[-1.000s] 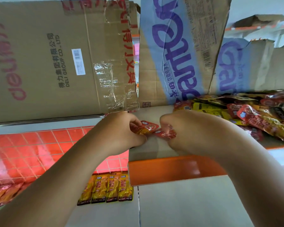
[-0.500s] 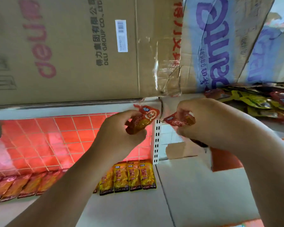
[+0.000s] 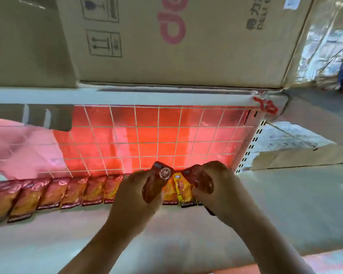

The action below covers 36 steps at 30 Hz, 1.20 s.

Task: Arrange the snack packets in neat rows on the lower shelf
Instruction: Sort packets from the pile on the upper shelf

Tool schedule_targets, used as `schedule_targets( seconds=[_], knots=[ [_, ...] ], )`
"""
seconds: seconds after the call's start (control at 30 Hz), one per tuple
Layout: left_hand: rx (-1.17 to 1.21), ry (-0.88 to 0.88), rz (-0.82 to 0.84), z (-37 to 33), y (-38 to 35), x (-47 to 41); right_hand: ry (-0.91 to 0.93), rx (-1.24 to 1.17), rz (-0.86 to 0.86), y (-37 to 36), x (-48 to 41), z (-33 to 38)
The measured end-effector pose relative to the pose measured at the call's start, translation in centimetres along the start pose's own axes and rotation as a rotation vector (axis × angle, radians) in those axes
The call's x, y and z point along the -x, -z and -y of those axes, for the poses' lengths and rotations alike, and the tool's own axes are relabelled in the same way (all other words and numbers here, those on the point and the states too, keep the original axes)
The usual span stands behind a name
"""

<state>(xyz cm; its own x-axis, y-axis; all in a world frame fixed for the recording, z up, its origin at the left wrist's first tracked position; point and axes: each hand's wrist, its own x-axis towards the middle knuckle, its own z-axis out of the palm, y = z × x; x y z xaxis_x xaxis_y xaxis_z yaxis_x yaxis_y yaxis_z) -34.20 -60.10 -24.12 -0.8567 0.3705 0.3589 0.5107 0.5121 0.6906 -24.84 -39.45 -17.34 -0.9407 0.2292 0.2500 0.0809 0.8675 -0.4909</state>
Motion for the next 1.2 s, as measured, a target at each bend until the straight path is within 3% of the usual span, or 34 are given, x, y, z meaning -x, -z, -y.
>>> schedule_targets(
  seconds=[0.17,0.3,0.43,0.63,0.9,1.2],
  knots=[
    [-0.077,0.137,0.021,6.5,-1.0,5.4,-0.063,-0.08,-0.004,-11.6,1.8,-1.3],
    [-0.099,0.227,-0.044,9.1,-1.4,8.2,-0.062,-0.102,0.01,-16.8,3.3,-0.5],
    [-0.093,0.254,-0.144,8.9,-1.1,8.5,-0.064,-0.067,0.038,-18.9,3.1,0.5],
    [-0.221,0.361,-0.157,10.1,-1.5,8.6,-0.033,-0.102,0.076,-21.5,1.9,1.9],
    [-0.344,0.347,-0.276,13.7,3.1,6.2,0.035,-0.034,0.058,-23.6,-0.3,5.9],
    [-0.499,0.383,-0.167,20.7,11.3,4.1,0.046,-0.043,0.112,-28.4,-2.5,13.8]
  ],
)
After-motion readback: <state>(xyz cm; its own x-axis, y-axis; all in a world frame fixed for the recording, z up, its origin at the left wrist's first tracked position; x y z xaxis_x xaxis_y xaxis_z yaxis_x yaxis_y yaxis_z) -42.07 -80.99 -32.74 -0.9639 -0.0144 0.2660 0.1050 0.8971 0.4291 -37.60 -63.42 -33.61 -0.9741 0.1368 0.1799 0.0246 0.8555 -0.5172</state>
